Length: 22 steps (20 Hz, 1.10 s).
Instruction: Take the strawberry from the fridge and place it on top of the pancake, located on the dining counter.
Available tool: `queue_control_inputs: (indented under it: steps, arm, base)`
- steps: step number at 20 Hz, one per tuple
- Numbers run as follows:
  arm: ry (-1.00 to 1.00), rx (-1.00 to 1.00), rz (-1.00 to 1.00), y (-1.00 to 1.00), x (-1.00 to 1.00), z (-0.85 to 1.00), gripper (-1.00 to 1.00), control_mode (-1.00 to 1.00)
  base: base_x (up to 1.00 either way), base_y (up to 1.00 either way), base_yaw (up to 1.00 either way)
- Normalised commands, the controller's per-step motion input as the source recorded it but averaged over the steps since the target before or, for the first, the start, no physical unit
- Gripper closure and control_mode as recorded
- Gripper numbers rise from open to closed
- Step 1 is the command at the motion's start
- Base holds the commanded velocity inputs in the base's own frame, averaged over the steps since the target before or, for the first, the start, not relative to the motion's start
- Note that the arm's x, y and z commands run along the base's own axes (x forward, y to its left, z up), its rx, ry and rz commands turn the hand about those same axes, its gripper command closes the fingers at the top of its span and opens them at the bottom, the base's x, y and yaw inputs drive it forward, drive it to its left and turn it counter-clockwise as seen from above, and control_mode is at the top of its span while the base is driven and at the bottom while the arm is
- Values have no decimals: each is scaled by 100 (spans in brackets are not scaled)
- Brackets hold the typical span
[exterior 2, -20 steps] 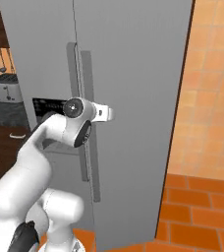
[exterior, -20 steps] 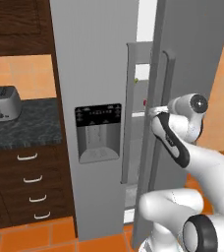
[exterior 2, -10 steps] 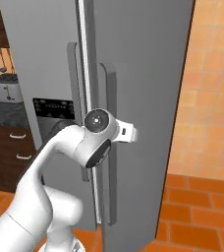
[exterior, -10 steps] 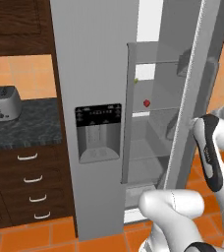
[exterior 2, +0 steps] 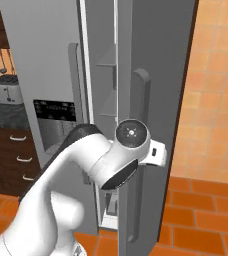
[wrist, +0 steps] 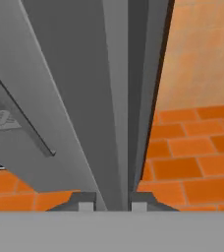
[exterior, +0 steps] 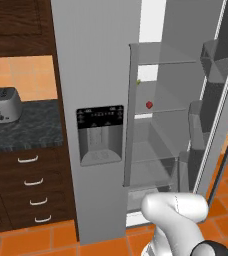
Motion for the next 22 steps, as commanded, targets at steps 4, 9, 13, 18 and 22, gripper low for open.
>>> queue_control_inputs:
  steps: [4,9,13,18,22]
  arm:
    - [-6,-20,-4,96,-90,67,-100,-100]
    - [32,-36,-1,100,14,24,-100,-100]
    - [35,-32,0,70,48,-5,-100,-100]
    - [24,-37,-3,41,75,-72,-100,-100]
    - [10,-8,0,9,98,-31,-100,-100]
  base:
    - [0,0,0]
    - [0,0,0]
    - [0,0,0]
    - [0,0,0]
    - [0,0,0]
